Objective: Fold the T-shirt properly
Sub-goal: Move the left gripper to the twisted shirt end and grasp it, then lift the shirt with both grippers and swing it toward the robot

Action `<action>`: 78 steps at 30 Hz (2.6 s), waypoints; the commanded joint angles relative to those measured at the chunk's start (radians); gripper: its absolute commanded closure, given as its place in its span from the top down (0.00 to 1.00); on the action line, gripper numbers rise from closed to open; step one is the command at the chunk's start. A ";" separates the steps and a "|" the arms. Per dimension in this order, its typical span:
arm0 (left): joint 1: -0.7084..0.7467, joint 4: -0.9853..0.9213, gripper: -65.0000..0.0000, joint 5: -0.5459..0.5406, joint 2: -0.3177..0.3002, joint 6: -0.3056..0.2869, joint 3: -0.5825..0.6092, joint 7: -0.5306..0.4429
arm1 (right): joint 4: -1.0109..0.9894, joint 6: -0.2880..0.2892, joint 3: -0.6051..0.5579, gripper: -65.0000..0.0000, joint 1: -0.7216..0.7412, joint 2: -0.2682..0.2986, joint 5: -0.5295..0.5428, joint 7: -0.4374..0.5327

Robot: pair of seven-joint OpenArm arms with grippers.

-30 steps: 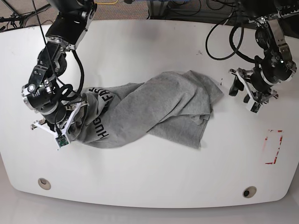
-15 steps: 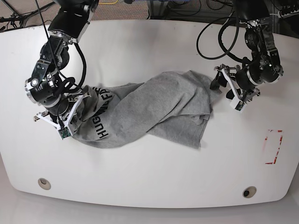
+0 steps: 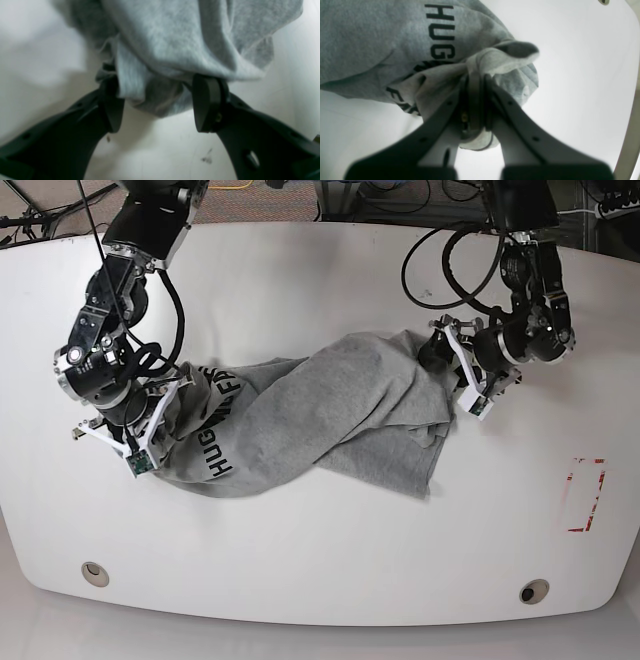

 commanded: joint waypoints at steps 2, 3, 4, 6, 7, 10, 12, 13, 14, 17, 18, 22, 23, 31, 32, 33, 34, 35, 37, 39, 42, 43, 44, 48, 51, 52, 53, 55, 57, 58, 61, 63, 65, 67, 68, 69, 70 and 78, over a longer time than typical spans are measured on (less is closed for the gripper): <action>-0.025 -0.019 0.57 0.020 0.005 -0.001 0.028 -0.030 | 0.016 -0.002 0.006 0.02 0.016 0.007 0.013 0.013; -0.029 -0.025 0.57 0.029 0.007 -0.001 0.036 -0.034 | 0.018 -0.002 0.005 0.02 0.016 0.007 0.014 0.013; -0.032 -0.032 0.57 0.037 0.009 -0.001 0.044 -0.038 | 0.019 -0.002 0.005 0.02 0.015 0.007 0.014 0.013; -0.042 -0.047 0.57 0.054 0.012 -0.001 0.058 -0.048 | 0.020 -0.002 0.005 0.01 0.014 0.007 0.015 0.011; -0.047 -0.058 0.57 0.061 0.013 -0.001 0.063 -0.055 | 0.019 -0.002 0.005 0.01 0.014 0.007 0.016 0.010; -0.072 -0.124 0.57 0.114 0.026 -0.001 0.107 -0.094 | 0.017 -0.002 0.003 0.01 0.018 0.007 0.018 0.005; -0.082 -0.149 0.58 0.129 0.032 -0.001 0.114 -0.114 | 0.018 -0.002 0.004 0.01 0.019 0.007 0.020 0.003; -0.087 -0.163 0.58 0.137 0.035 -0.001 0.116 -0.123 | 0.017 -0.002 0.005 0.01 0.019 0.007 0.021 0.001; -0.092 -0.176 0.58 0.145 0.039 -0.001 0.119 -0.131 | 0.017 -0.002 0.006 0.01 0.019 0.008 0.022 0.000; -0.103 -0.207 0.59 0.164 0.050 -0.001 0.123 -0.148 | 0.017 -0.002 0.007 0.01 0.018 0.007 0.025 -0.001; -0.106 -0.216 0.59 0.170 0.054 -0.001 0.125 -0.153 | 0.017 -0.002 0.007 0.01 0.017 0.007 0.025 0.000; -0.104 -0.242 0.62 0.214 0.075 -0.001 0.131 -0.158 | 0.017 -0.002 0.008 0.00 0.014 0.006 0.013 0.009; -0.105 -0.247 0.62 0.219 0.078 -0.001 0.132 -0.160 | 0.017 -0.002 0.008 0.00 0.013 0.006 0.012 0.010; -0.110 -0.262 0.62 0.243 0.095 -0.001 0.136 -0.170 | 0.015 -0.002 0.006 0.00 0.014 0.006 0.011 0.014; -0.111 -0.262 0.61 0.242 0.095 -0.001 0.135 -0.172 | 0.015 -0.002 0.006 0.00 0.015 0.007 0.011 0.015; -0.112 -0.258 0.57 0.241 0.098 -0.001 0.133 -0.159 | 0.016 -0.002 0.005 0.00 0.015 0.007 0.014 0.015; -0.113 -0.253 0.53 0.240 0.100 -0.001 0.131 -0.147 | 0.016 -0.002 0.005 0.00 0.016 0.007 0.017 0.014; -0.110 -0.249 0.44 0.239 0.100 -0.001 0.131 -0.147 | 0.016 -0.002 0.006 0.00 0.016 0.007 0.016 0.014; -0.107 -0.241 0.26 0.235 0.099 -0.001 0.129 -0.143 | 0.015 -0.002 0.006 0.00 0.017 0.007 0.015 0.013; -0.104 -0.230 0.12 0.232 0.096 -0.001 0.125 -0.137 | 0.014 -0.002 0.007 0.00 0.016 0.007 0.015 0.015; -0.100 -0.210 0.02 0.230 0.093 -0.001 0.117 -0.134 | 0.013 -0.002 0.008 0.00 0.016 0.007 0.014 0.019; -0.099 -0.174 0.01 0.217 0.086 -0.001 0.111 -0.132 | 0.018 -0.002 0.009 0.00 0.017 0.006 0.013 0.021; -0.097 -0.138 0.00 0.204 0.078 -0.001 0.105 -0.131 | 0.023 -0.002 0.011 0.00 0.018 0.005 0.013 0.023; -0.090 -0.093 0.00 0.192 0.069 -0.001 0.093 -0.125 | 0.024 -0.002 0.011 0.00 0.020 0.005 0.012 0.028; -0.088 -0.075 0.00 0.182 0.063 -0.001 0.085 -0.128 | 0.025 -0.002 0.010 0.01 0.020 0.005 0.013 0.031; -0.088 -0.071 0.00 0.179 0.062 -0.001 0.082 -0.129 | 0.025 -0.002 0.011 0.01 0.020 0.005 0.013 0.032; -0.089 -0.071 0.00 0.176 0.060 -0.001 0.079 -0.130 | 0.025 -0.002 0.010 0.01 0.021 0.005 0.014 0.032; -0.096 -0.073 0.00 0.168 0.061 -0.001 0.065 -0.133 | 0.025 -0.002 0.009 0.01 0.023 0.004 0.016 0.029; -0.104 -0.075 0.00 0.160 0.063 -0.001 0.050 -0.133 | 0.025 -0.002 0.008 0.01 0.025 0.003 0.017 0.026; -0.106 -0.074 0.00 0.158 0.062 -0.001 0.046 -0.132 | 0.024 -0.002 0.008 0.01 0.026 0.004 0.016 0.027; -0.116 -0.061 0.00 0.150 0.063 -0.001 0.029 -0.123 | 0.026 -0.002 0.008 0.01 0.031 0.004 0.016 0.027; -0.122 -0.048 0.00 0.145 0.064 -0.001 0.017 -0.114 | 0.027 -0.002 0.008 0.01 0.036 0.003 0.016 0.026; -0.128 -0.030 0.00 0.141 0.065 -0.001 0.003 -0.103 | 0.028 -0.002 0.008 0.01 0.040 0.003 0.015 0.025; -0.130 0.001 0.00 0.131 0.065 -0.001 -0.018 -0.094 | 0.027 -0.002 0.009 0.00 0.045 0.003 0.014 0.021; -0.129 0.021 0.00 0.124 0.066 -0.001 -0.031 -0.091 | 0.026 -0.002 0.010 0.00 0.046 0.002 0.012 0.019; -0.132 0.030 0.00 0.120 0.065 -0.001 -0.036 -0.088 | 0.025 -0.002 0.010 0.00 0.049 0.002 0.012 0.018; -0.135 0.039 0.00 0.115 0.064 -0.001 -0.041 -0.086 | 0.025 -0.002 0.010 0.00 0.053 0.002 0.012 0.017; -0.173 0.129 0.00 0.057 0.044 -0.001 -0.055 -0.074 | 0.020 -0.002 0.019 0.00 0.108 0.008 0.011 0.007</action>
